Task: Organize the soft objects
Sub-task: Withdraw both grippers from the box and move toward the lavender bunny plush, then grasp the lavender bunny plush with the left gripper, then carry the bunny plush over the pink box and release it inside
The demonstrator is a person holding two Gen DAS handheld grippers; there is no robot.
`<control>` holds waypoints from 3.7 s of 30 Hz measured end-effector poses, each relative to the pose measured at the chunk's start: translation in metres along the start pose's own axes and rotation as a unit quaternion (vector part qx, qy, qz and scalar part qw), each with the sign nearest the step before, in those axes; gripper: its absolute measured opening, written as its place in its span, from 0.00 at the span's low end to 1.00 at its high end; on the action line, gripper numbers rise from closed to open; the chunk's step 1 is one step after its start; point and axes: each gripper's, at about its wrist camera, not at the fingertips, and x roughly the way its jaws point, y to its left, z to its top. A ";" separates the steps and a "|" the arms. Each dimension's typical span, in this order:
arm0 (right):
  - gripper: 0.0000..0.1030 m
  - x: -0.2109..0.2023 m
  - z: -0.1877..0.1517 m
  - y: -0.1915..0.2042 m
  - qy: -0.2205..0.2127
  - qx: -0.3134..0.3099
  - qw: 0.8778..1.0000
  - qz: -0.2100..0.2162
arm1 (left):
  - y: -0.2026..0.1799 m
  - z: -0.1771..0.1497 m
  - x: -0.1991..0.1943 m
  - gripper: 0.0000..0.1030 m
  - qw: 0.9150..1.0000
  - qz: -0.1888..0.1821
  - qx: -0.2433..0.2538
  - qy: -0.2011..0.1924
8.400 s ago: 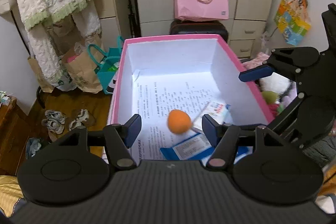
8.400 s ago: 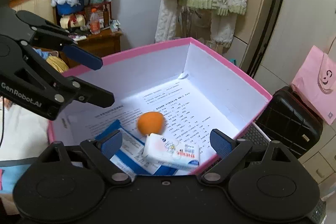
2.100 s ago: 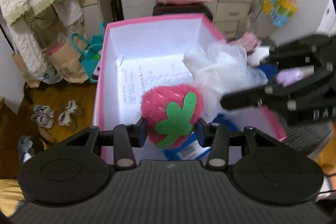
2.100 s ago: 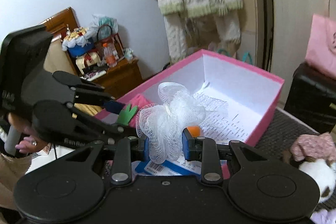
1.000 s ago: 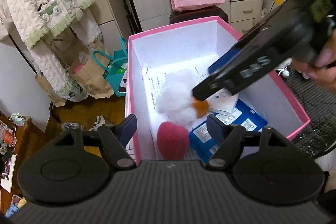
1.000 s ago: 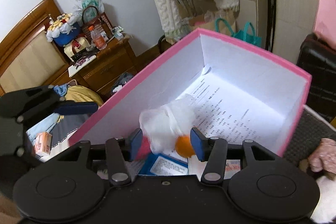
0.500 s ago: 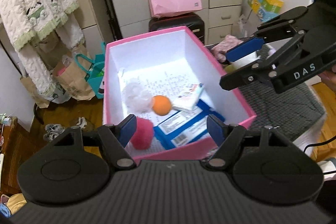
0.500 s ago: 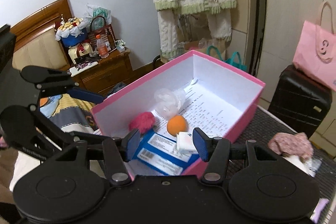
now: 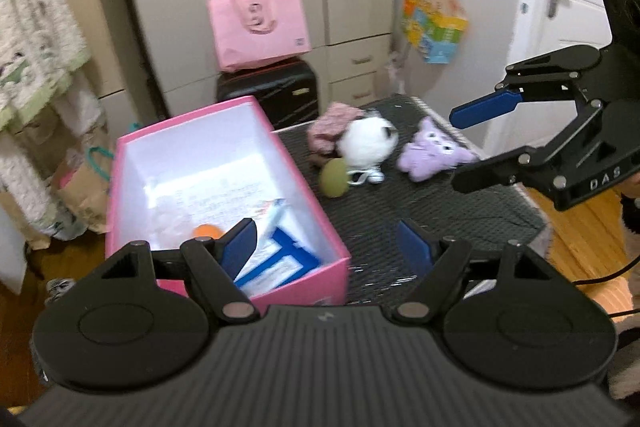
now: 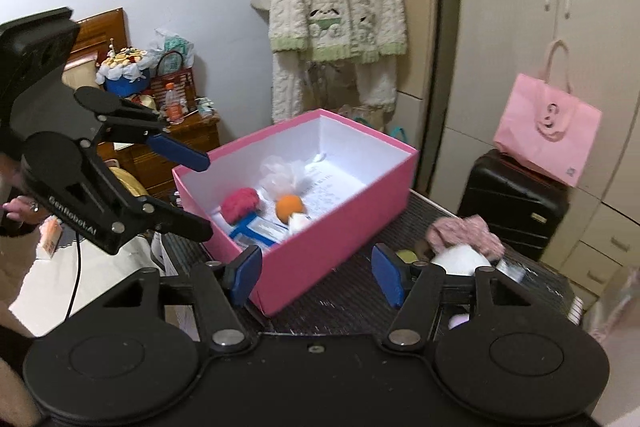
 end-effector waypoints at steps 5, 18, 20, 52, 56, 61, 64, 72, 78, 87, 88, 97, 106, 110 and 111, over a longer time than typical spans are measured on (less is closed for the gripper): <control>0.68 -0.014 -0.024 -0.007 -0.002 0.005 1.000 -0.017 | -0.028 0.005 0.013 0.74 1.000 -0.024 0.019 -0.008; 0.78 -0.003 -0.069 -0.053 -0.006 0.017 0.999 -0.041 | -0.070 0.024 0.074 0.74 0.998 -0.053 0.016 -0.004; 0.79 0.002 -0.076 -0.062 -0.007 0.022 0.999 -0.042 | -0.075 0.026 0.087 0.74 0.998 -0.061 0.011 0.001; 0.85 0.102 -0.142 -0.163 -0.003 0.034 0.997 -0.072 | -0.099 0.032 0.266 0.75 0.992 -0.074 -0.098 0.016; 0.80 0.100 -0.142 -0.155 -0.009 0.014 0.997 -0.078 | -0.097 0.030 0.271 0.74 0.989 -0.092 -0.116 0.024; 0.73 0.096 -0.139 -0.145 -0.003 0.006 0.995 -0.101 | -0.101 0.029 0.265 0.66 0.990 -0.088 -0.110 0.031; 0.72 0.091 -0.138 -0.138 -0.003 0.011 0.995 -0.101 | -0.102 0.027 0.259 0.65 0.988 -0.100 -0.115 0.035; 0.72 0.074 -0.137 -0.118 -0.003 0.046 0.994 -0.099 | -0.104 0.020 0.232 0.65 0.987 -0.115 -0.110 0.033; 0.72 0.058 -0.134 -0.094 0.002 0.062 0.993 -0.100 | -0.105 0.012 0.203 0.65 0.986 -0.130 -0.102 0.035; 0.72 0.033 -0.127 -0.039 0.018 0.054 0.991 -0.120 | -0.107 -0.009 0.153 0.66 0.985 -0.144 -0.088 0.039; 0.72 0.030 -0.126 -0.032 0.019 0.053 0.991 -0.119 | -0.106 -0.011 0.148 0.66 0.984 -0.147 -0.091 0.041; 0.72 0.006 -0.115 0.029 0.021 0.038 0.995 -0.086 | -0.093 -0.041 0.087 0.66 0.980 -0.158 -0.112 0.049; 0.72 -0.002 -0.090 0.084 0.001 -0.002 0.999 -0.051 | -0.072 -0.065 0.024 0.66 0.983 -0.136 -0.120 0.023; 0.72 0.004 -0.079 0.099 -0.008 -0.014 0.999 -0.035 | -0.060 -0.069 0.006 0.66 0.986 -0.115 -0.120 0.011; 0.72 0.005 -0.075 0.102 -0.011 -0.015 0.999 -0.032 | -0.055 -0.069 0.002 0.66 0.987 -0.109 -0.122 0.007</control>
